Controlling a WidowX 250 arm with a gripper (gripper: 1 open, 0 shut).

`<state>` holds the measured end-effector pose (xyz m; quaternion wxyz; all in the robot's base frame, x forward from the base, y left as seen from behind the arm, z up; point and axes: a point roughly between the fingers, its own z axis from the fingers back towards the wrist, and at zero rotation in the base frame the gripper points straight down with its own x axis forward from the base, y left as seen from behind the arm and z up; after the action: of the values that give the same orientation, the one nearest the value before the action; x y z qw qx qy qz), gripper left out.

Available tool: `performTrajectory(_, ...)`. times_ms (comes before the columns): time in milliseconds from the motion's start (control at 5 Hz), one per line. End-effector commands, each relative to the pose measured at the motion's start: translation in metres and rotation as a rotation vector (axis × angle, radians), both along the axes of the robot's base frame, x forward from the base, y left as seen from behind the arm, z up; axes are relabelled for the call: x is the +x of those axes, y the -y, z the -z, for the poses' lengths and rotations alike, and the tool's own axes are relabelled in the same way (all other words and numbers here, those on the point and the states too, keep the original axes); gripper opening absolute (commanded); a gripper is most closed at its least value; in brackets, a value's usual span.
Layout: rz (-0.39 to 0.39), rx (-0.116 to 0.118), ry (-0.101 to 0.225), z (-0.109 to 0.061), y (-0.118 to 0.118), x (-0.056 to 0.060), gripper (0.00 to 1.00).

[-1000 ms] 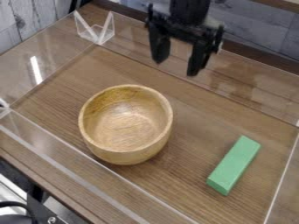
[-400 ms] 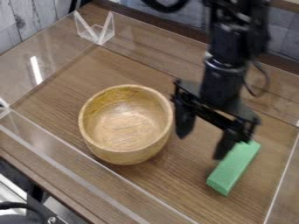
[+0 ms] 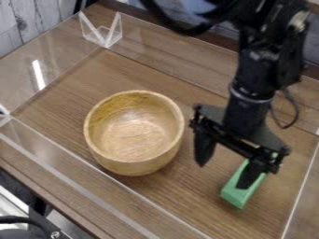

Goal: Put green object into wooden bowl

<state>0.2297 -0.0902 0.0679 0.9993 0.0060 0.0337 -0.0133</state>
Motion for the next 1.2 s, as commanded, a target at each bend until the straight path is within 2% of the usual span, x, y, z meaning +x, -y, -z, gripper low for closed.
performTrajectory(0, -0.055, -0.012, 0.082, 0.002, -0.007, 0.005, 1.0)
performTrajectory(200, -0.097, -0.011, 0.111, 0.011, -0.012, 0.005, 1.0)
performTrajectory(400, -0.139, -0.01, 0.128, 0.024, 0.0, 0.01, 1.0)
performTrajectory(600, -0.174, -0.011, 0.161, 0.035, 0.016, 0.014, 1.0)
performTrajectory(800, -0.16, -0.01, 0.176, 0.037, 0.022, 0.009, 1.0)
performTrajectory(1000, -0.163, -0.006, 0.201, 0.023, 0.02, 0.009, 1.0)
